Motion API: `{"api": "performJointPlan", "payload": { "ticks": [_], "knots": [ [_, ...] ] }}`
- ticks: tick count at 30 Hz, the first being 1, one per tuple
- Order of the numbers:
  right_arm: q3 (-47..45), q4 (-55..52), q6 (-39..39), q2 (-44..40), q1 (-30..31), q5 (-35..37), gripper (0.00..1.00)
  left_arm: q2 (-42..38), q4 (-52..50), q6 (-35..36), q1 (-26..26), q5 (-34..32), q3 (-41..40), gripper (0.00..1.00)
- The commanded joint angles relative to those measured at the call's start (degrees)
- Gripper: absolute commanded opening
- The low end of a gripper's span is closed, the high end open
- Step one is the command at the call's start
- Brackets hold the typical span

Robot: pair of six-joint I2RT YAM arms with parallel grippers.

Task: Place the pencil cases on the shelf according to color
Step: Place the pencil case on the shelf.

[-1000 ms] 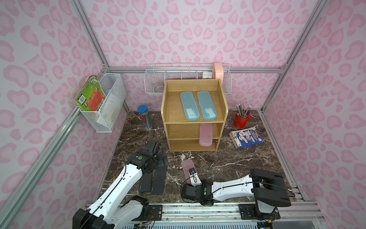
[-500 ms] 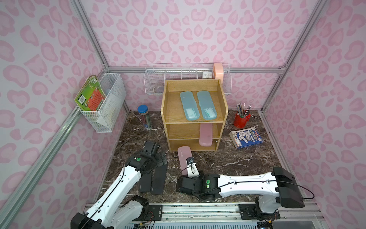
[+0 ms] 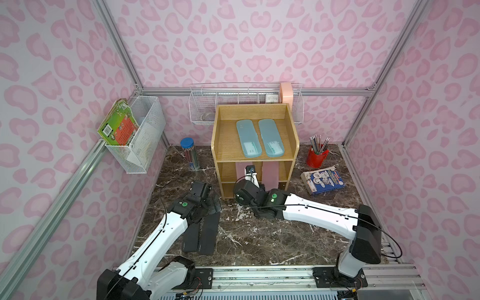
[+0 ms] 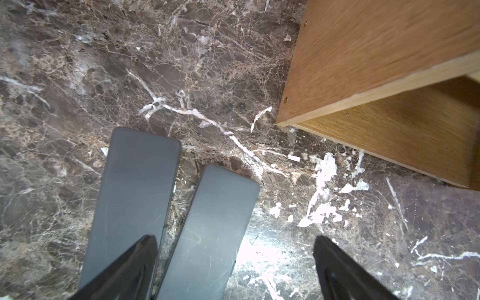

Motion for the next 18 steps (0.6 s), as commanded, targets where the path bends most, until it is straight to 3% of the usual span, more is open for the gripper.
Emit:
{"api": "performJointPlan", "payload": {
  "ticks": [1,8,18],
  "knots": [
    [4.6,-0.36,-2.2,3.63,-1.22,-2.27,0.8,0.43,1.27,-0.09,0.06,1.31,0.31,0.99],
    [9.38,-5.22,-0.53,6.1,-1.11,-4.05,0.91,0.99,1.19,0.68,0.12,1.93,0.92,0.99],
    [2.83,-2.71,-0.11,-1.52,2.81,-2.16,0.94,0.34,0.31,1.56,0.31,0.64,1.31,0.99]
  ]
}}
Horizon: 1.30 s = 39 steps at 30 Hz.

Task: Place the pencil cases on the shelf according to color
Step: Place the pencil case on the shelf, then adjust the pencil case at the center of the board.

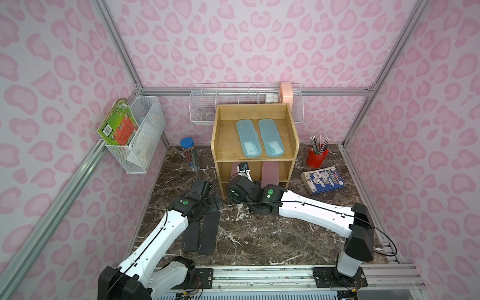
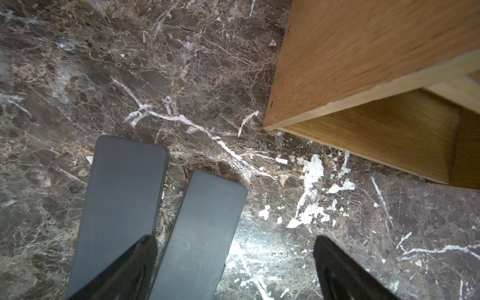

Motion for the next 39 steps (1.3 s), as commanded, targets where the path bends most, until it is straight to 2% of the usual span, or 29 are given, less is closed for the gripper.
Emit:
{"api": "performJointPlan", "payload": {
  "ticks": [1,9,12,19,25,32,39],
  "knots": [
    [-2.28,1.17,0.74,-2.06,0.81,1.16,0.94,-0.59,-0.66,0.95,0.2,-0.7,0.22,0.99],
    [-7.75,1.07,3.73,-6.1,4.24,1.61,0.92,-1.46,-1.41,1.27,0.49,-1.29,0.06,0.99],
    [-9.1,0.75,4.66,-6.98,5.48,1.71,0.87,-1.82,-1.81,1.29,0.58,-2.08,0.31,0.99],
    [-15.06,4.89,5.28,-8.75,6.03,0.56,0.63,-2.82,-2.62,1.33,0.91,-3.88,0.48,0.99],
    [-15.04,10.9,2.48,-6.13,2.53,-3.51,0.54,-3.21,-2.77,0.92,0.91,-4.7,-0.01,0.99],
    [-11.52,15.36,-1.2,-2.14,-2.5,-5.99,0.51,-3.17,-4.48,0.82,0.98,-4.33,0.57,0.99],
    [-9.57,15.8,-4.57,-2.26,-3.58,-7.02,0.53,-3.3,-7.3,0.09,0.92,-5.25,0.37,0.99]
  ]
}}
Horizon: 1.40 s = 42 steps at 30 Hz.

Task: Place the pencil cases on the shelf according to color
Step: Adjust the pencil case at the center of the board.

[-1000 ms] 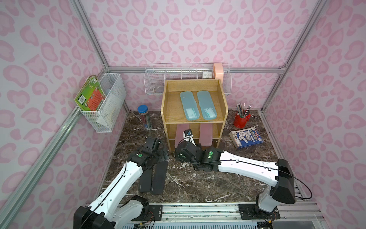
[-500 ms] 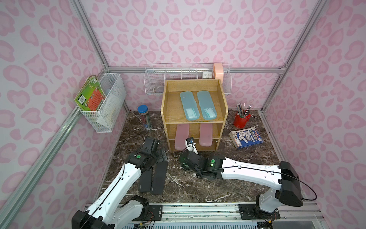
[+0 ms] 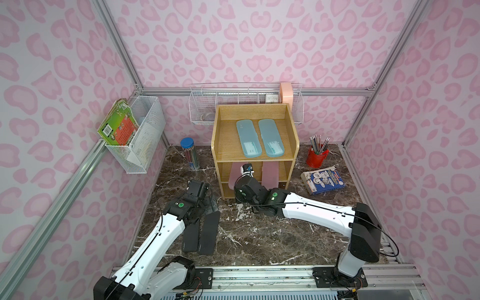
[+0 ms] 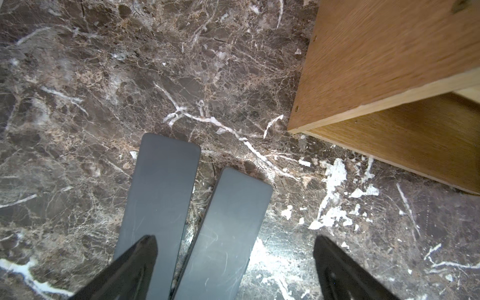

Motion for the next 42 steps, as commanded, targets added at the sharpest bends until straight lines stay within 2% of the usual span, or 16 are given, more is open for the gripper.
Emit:
{"api": "performJointPlan", "payload": {
  "ticks": [1,7,14,19,23,29,36,42],
  "knots": [
    [0.02,0.59,-2.07,-0.9,0.14,-1.66,0.54,-0.28,-2.07,-0.91,0.02,-0.69,-0.47,0.99],
    [-7.53,1.08,-0.04,-5.23,3.55,-1.98,0.64,-0.34,-1.79,-1.83,0.05,1.13,-1.7,0.99],
    [-12.67,0.2,5.81,-7.76,10.38,1.69,0.78,-1.74,-2.51,-2.34,0.06,1.55,-2.62,0.99],
    [-17.17,2.95,10.13,-7.76,13.06,1.15,0.88,-2.55,-3.43,-2.79,0.06,0.0,-3.0,0.99],
    [-18.54,4.79,12.9,-5.86,14.7,0.38,0.91,-2.85,-2.3,-2.28,0.01,0.12,-3.2,0.99],
    [-16.34,5.86,15.55,0.8,15.93,-2.58,0.97,-1.77,-1.95,-0.5,1.06,-2.21,-2.11,0.99],
    [-10.38,5.42,16.49,9.32,16.32,-4.94,0.99,-1.04,-0.56,0.29,9.04,-0.93,-1.53,0.99],
    [-1.15,1.13,16.58,16.45,16.31,-5.14,0.99,-0.39,1.01,0.24,15.13,0.91,-3.13,0.99]
  ]
}}
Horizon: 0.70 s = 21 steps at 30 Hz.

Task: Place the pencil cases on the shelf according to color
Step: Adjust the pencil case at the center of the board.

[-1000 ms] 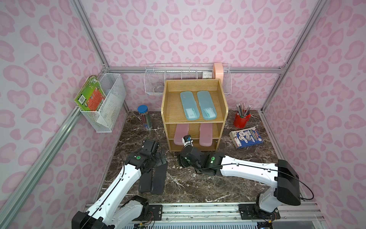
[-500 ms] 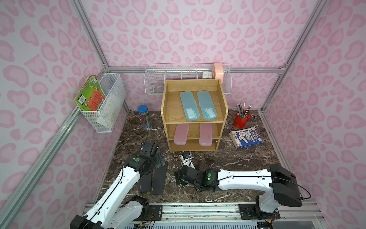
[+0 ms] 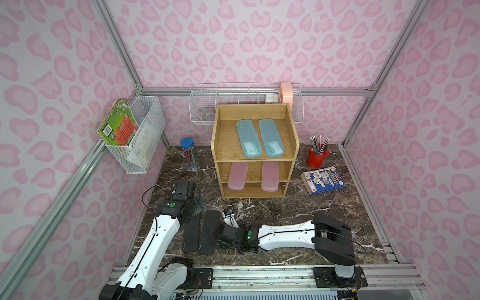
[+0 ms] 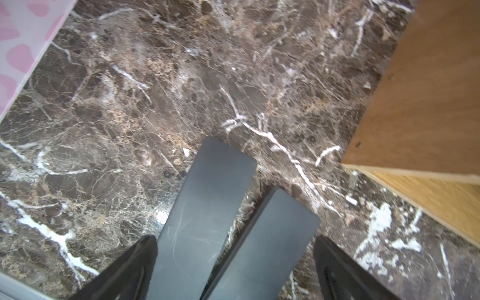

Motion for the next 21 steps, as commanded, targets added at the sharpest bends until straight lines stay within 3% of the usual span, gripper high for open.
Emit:
{"api": "performJointPlan", "payload": {
  "ticks": [1,14,21],
  "knots": [
    [4.29,-2.49,0.24,2.45,-0.06,-0.41,0.99,0.06,0.85,0.36,2.54,1.17,-1.03,0.99],
    [24.65,-16.16,0.58,18.27,0.35,0.17,0.99,-8.32,-0.41,-1.12,4.59,-3.91,-3.34,0.99],
    [29.9,-24.76,2.19,22.91,0.43,1.78,0.99,-8.78,0.47,-0.91,4.59,-1.85,-4.6,0.99]
  ]
}}
